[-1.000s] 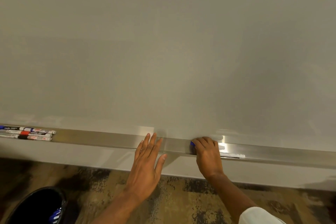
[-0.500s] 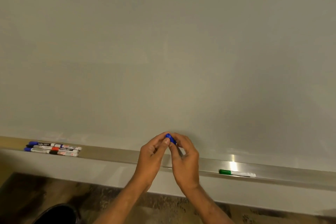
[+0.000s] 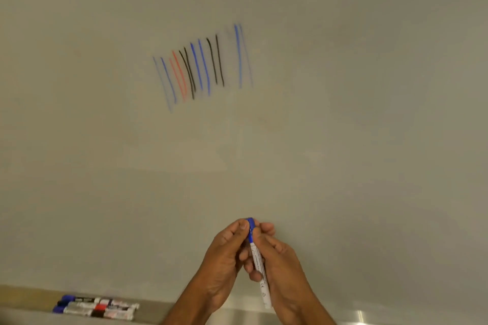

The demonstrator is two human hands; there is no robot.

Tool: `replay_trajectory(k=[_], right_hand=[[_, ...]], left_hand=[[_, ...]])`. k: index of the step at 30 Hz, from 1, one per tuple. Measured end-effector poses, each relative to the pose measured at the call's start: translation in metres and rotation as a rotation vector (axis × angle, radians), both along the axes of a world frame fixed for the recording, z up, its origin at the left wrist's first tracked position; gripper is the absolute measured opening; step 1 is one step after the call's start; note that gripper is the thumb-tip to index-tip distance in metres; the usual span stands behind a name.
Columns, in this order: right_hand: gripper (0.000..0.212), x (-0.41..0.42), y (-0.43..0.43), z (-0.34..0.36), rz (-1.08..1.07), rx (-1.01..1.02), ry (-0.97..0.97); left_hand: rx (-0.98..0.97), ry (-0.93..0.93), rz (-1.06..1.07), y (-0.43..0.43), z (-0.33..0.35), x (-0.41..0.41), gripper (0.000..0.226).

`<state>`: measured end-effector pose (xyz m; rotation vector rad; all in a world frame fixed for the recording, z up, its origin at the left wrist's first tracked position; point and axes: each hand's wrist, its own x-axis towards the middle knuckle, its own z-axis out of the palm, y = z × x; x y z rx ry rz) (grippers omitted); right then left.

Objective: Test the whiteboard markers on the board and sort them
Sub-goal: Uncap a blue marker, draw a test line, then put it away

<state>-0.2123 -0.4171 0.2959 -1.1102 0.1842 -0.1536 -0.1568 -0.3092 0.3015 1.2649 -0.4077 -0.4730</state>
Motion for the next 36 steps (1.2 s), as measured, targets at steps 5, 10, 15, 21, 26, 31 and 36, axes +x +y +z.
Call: replay_trajectory(k=[5,10,15,21,26,31,36], right_hand=[[0.039,0.007,0.013,0.035,0.062,0.053,-0.004],[0.04,0.01,0.027,0.059,0.021,-0.015,-0.001],[0.045,0.021,0.047,0.083,-0.017,-0.078,-0.013],[0.045,0.037,0.076,0.102,-0.023,-0.059,-0.023],[0.049,0.046,0.094,0.11,-0.035,-0.011,0.018],[0.048,0.047,0.096,0.114,-0.031,0.018,0.038],[0.047,0.044,0.088,0.117,-0.05,-0.034,0.041]], left_hand=[[-0.011,-0.072,-0.039,0.016,0.035,0.003,0.047],[-0.041,-0.145,-0.012,0.028,0.062,0.007,0.049],[-0.111,-0.166,-0.003,0.044,0.081,0.017,0.051],[-0.189,-0.147,0.005,0.068,0.096,0.034,0.041],[-0.191,-0.108,-0.007,0.081,0.099,0.047,0.041],[-0.183,-0.069,0.008,0.081,0.103,0.051,0.039],[-0.187,-0.021,0.062,0.069,0.108,0.043,0.033]])
